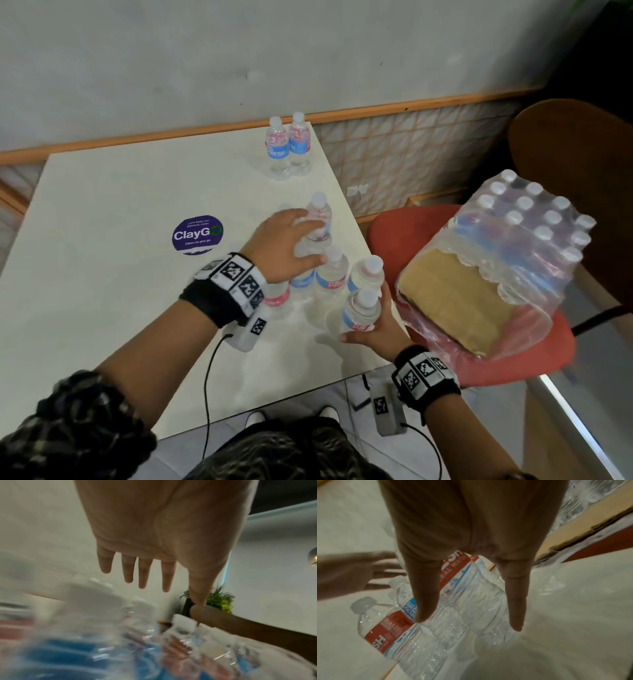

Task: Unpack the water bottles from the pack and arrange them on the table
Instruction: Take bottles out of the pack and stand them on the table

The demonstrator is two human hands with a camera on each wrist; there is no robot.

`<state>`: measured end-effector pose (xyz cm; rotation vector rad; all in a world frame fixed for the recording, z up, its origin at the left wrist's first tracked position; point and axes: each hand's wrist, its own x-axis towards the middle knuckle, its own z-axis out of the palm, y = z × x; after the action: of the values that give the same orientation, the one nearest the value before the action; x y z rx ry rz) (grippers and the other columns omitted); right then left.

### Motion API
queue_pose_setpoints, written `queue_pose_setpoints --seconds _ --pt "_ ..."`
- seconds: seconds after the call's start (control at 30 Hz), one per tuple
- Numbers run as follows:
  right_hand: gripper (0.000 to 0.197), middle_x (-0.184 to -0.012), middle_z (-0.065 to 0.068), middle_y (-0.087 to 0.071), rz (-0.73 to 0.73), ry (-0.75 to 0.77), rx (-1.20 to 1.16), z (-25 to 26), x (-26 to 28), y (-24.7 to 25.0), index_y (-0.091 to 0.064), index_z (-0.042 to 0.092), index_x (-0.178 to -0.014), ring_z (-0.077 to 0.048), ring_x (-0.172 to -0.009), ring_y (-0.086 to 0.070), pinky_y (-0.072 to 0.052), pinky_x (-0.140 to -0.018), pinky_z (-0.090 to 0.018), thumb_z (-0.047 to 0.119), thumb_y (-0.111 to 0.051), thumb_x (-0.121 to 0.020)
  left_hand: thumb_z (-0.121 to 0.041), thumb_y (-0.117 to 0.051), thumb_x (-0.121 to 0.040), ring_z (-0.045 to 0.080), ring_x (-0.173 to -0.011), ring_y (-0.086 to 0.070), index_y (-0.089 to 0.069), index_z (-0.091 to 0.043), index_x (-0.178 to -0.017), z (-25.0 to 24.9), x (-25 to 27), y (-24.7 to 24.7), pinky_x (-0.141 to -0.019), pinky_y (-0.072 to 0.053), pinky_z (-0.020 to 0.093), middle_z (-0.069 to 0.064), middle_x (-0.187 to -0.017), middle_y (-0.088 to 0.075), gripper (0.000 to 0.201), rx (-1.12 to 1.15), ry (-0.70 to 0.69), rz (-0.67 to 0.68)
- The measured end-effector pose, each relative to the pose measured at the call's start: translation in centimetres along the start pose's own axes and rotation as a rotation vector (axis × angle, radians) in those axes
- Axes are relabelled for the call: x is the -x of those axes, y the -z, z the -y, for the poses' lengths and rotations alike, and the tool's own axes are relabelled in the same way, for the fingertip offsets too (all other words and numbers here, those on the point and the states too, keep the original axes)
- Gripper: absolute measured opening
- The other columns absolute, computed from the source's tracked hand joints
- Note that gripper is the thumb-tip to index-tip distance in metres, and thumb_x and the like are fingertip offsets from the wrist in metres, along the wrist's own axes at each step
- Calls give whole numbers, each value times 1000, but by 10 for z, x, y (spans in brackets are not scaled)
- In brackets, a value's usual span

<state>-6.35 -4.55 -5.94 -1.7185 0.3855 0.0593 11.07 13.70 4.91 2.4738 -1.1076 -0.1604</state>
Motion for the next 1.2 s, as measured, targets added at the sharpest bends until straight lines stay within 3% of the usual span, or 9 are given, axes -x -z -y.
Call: queue_pose_setpoints --seconds 0.1,0.2,0.27,0.47,0.57,0.7,0.87,1.07,1.2 --pt "134 -147 0 -29 -26 -43 -47 0 -3 -11 7 28 -146 -9 -128 -40 -46 -85 -8 -5 -87 -55 -82 -40 -63 24 -137 -28 -49 -35 -133 37 28 7 -111 -31 41 3 -146 -36 85 -29 53 -24" --pt "141 -149 5 -24 -66 -84 -83 7 -3 -22 7 40 -142 -15 -134 -36 -48 -100 -38 18 -92 -45 -87 -37 -64 27 -130 -36 -53 -33 -127 59 44 5 -103 -40 42 5 -144 -37 84 -138 -22 31" --pt "139 -149 9 -23 -91 -68 -90 10 -4 -27 6 45 -139 -16 -136 -33 -41 -105 -50 24 -91 -41 -84 -41 -66 27 -120 -43 -53 -34 -124 67 43 3 -94 -46 43 6 -139 -37 79 -219 -74 47" --pt "144 -150 9 -21 -135 -90 -72 13 -4 -35 8 37 -143 -18 -136 -32 -41 -101 -60 30 -90 -39 -82 -32 -75 26 -91 -52 -57 -29 -110 78 39 2 -65 -48 34 7 -114 -44 69 -300 -194 -10" --pt "141 -148 9 -22 -144 -87 -73 13 -5 -38 6 39 -143 -19 -135 -34 -42 -100 -60 29 -89 -39 -77 -17 -83 22 -76 -54 -57 -24 -99 83 44 3 -46 -33 25 0 -95 -53 68 -286 -242 -3" --pt "137 -146 12 -25 -150 -100 -78 11 -6 -43 1 46 -140 -22 -133 -38 -44 -96 -61 28 -91 -39 -80 -12 -74 19 -84 -55 -58 -20 -100 85 48 8 -57 -41 30 -5 -92 -62 81 -276 -109 56" --pt "128 -139 18 -28 -136 -71 -69 10 -11 -52 -7 59 -128 -21 -132 -37 -45 -96 -60 28 -92 -38 -87 -19 -70 19 -87 -57 -58 -19 -95 118 71 23 -64 -38 28 -4 -90 -61 83 -136 42 -38" --pt "119 -141 10 -30 -119 -30 -65 19 -25 -78 -10 69 -116 -22 -130 -41 -44 -96 -61 27 -91 -39 -59 -53 -84 22 -97 -59 -58 -18 -107 169 82 48 -73 -44 31 -2 -105 -61 47 -156 276 -139" --pt "119 -135 18 -34 -91 -21 -68 23 -39 -101 -11 66 -116 -19 -128 -42 -44 -96 -62 18 -91 -41 -46 -54 -90 26 -101 -56 -54 -15 -116 205 85 64 -76 -44 35 3 -110 -55 41 -182 344 -169"
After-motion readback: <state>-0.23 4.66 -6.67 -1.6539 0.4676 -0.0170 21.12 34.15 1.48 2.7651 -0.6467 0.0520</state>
